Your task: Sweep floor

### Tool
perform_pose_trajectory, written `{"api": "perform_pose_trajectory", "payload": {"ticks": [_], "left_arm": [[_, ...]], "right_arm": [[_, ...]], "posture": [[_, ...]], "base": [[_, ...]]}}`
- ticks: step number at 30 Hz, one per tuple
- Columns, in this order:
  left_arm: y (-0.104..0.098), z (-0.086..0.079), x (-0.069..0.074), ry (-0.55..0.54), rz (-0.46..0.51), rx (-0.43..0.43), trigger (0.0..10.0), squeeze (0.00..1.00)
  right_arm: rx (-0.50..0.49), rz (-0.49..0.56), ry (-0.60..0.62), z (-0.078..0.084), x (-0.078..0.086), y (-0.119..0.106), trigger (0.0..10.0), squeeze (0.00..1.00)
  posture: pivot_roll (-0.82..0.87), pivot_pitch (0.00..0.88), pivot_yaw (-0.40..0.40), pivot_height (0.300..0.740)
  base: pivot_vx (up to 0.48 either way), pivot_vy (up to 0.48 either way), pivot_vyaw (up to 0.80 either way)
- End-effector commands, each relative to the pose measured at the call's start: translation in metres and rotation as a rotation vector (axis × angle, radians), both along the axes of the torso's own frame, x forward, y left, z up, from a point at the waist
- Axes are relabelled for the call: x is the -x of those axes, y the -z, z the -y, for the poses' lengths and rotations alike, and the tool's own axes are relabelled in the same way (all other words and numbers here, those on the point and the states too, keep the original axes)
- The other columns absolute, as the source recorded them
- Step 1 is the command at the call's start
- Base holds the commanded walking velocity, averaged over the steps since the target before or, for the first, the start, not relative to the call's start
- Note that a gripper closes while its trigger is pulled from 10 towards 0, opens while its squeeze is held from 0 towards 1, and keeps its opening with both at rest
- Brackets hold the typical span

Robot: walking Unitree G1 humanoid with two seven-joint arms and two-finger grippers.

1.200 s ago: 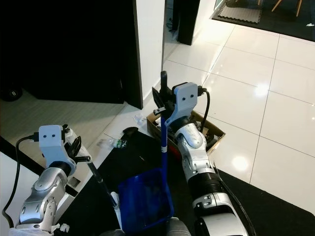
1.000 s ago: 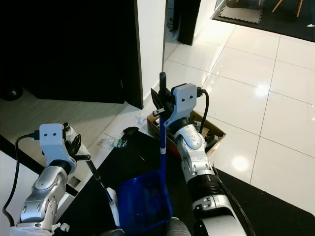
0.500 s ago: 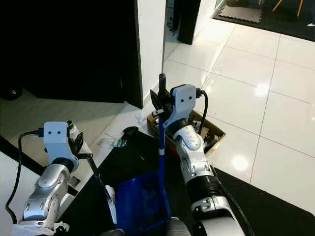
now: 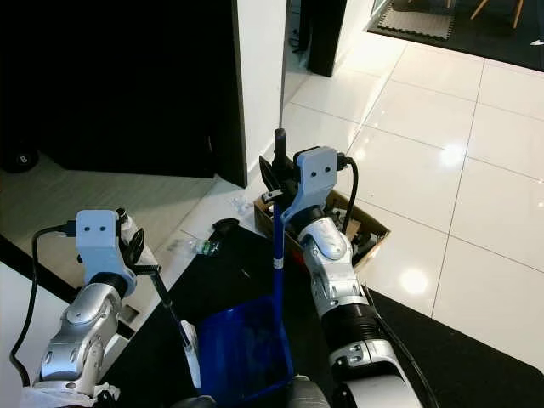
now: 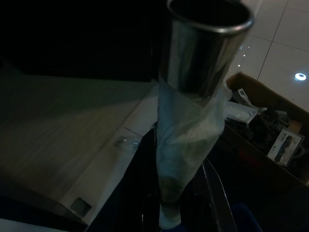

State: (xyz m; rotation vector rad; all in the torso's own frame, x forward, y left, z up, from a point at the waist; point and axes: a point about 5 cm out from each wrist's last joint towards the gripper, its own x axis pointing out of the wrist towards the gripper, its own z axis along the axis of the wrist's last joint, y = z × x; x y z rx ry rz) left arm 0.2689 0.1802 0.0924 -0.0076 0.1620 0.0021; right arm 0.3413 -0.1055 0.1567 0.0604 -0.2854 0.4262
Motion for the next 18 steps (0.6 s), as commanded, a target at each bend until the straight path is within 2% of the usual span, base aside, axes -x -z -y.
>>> {"api": "perform_pose_trajectory", "payload": {"ticks": [1,18], "left_arm": [[-0.0023,0.0003,-0.0020,0.005,0.019,-0.018,10.0,0.00],[-0.0020,0.0010,-0.0040,0.007,0.023,-0.023,10.0,0.00]], "right_arm": [[-0.004,0.011,0.000,-0.0010,0.0014,-0.0033,10.0,0.00],[0.039,0.008,-0.003,-0.0024,-0.0003,-0.0018,10.0,0.00]], "posture": [[0.06,0.087,0.044,0.740],[0.06,0.076,0.039,0.740]], "base": [[0.000,0.000,0.00],[0.000,0.000,0.03]]}}
